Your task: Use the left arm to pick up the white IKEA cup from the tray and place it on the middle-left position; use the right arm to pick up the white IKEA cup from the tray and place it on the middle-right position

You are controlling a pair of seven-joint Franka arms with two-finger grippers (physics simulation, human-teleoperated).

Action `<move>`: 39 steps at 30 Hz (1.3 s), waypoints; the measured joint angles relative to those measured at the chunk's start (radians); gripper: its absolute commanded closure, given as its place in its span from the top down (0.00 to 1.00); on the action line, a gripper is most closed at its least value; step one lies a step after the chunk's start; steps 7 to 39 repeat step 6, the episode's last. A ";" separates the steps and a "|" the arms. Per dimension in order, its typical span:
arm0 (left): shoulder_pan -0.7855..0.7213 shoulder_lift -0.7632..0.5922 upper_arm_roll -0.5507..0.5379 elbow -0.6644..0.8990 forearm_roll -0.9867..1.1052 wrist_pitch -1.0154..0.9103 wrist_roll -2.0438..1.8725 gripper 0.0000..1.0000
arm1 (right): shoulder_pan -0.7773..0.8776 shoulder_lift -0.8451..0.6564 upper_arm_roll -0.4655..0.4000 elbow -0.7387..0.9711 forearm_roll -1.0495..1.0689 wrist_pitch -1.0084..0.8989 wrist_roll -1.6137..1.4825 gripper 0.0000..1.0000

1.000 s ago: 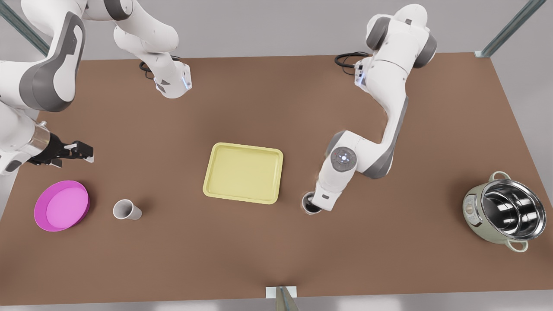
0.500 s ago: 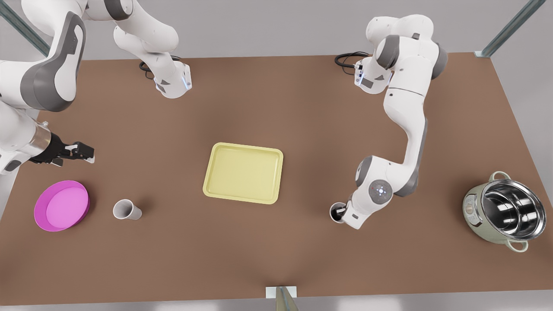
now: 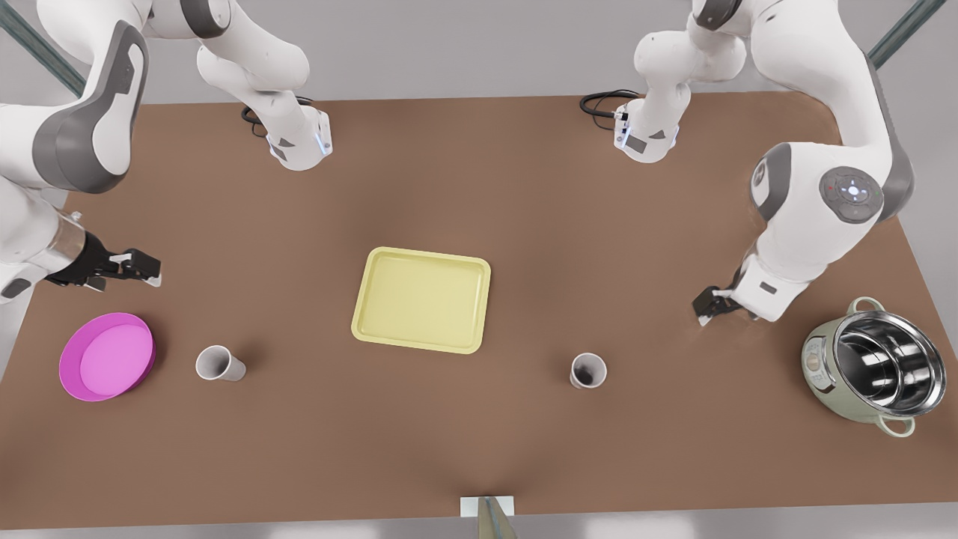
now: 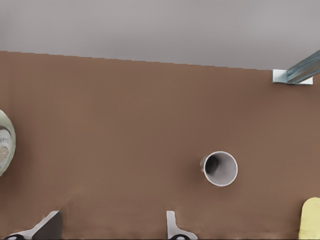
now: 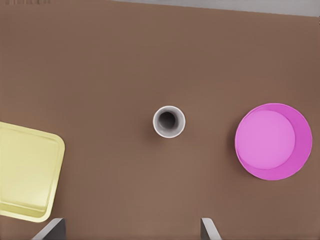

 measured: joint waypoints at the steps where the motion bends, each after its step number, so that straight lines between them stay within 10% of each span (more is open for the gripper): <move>1: 0.013 -0.047 0.001 -0.050 -0.002 -0.022 0.014 1.00 | -0.001 0.000 0.001 0.000 0.000 0.000 0.001 1.00; 39: 0.009 -0.051 0.003 -0.047 -0.011 -0.089 0.071 1.00 | 0.000 0.000 0.001 0.000 0.000 0.002 0.005 1.00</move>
